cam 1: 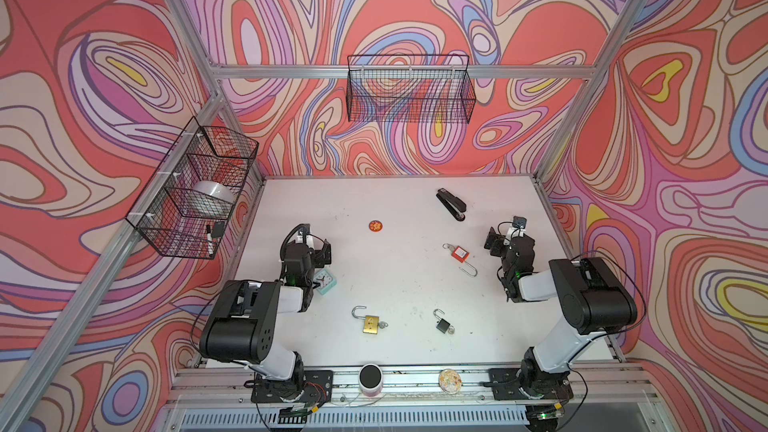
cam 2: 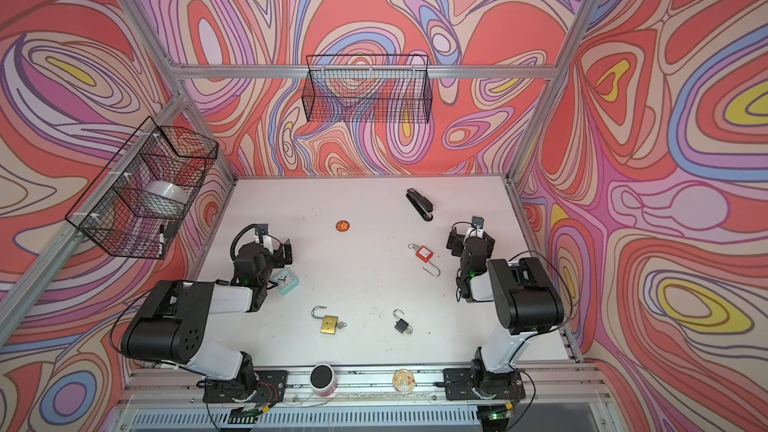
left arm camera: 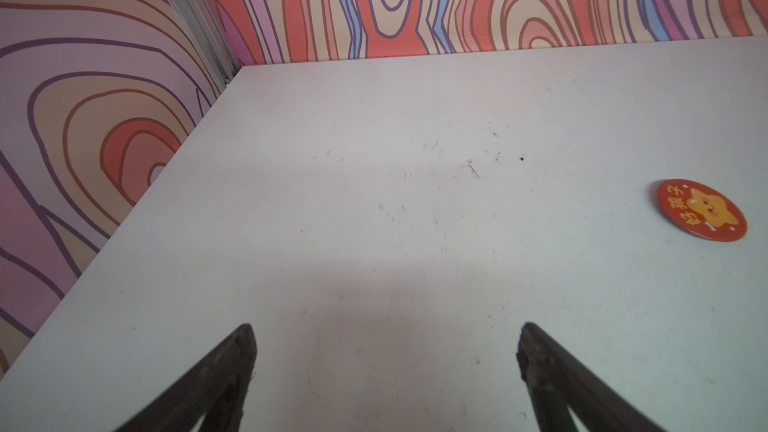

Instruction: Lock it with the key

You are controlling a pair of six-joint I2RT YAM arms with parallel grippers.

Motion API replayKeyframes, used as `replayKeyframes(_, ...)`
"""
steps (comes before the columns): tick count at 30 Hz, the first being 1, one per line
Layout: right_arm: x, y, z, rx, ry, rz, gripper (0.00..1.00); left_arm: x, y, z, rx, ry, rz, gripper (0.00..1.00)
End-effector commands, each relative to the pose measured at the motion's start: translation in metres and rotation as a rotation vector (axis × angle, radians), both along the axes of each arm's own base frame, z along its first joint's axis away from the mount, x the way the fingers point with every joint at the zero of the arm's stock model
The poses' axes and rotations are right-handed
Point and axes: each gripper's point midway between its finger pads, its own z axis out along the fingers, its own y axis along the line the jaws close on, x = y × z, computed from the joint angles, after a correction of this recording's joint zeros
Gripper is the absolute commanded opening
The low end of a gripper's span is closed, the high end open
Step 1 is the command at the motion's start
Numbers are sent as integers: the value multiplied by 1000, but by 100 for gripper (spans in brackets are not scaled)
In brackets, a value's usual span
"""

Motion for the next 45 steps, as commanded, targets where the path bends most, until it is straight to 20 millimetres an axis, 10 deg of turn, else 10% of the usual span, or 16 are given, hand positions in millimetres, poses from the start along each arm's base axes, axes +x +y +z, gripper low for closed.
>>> replayKeyframes(1, 2, 0, 4, 4, -10, -2, 98, 1, -1, 2, 0, -8, -8, 100)
replayKeyframes(12, 3, 1, 4, 7, -14, 7, 98, -1, 1, 6, 9, -25, -3, 100)
replayKeyframes(21, -6, 61, 52, -54, -6, 312, 98, -16, 8, 61, 27, 32, 66, 100)
replayKeyframes(28, -35, 175, 87, -115, -2, 687, 98, -42, 1, 84, -96, 161, 98, 100)
replayKeyframes(35, -121, 330, 41, -206, 89, 1209, 95, -69, -20, 62, -316, 310, 101, 100)
replayKeyframes(45, -219, 403, -19, -256, 301, 1602, 93, -99, -36, 37, -471, 412, 100, 100)
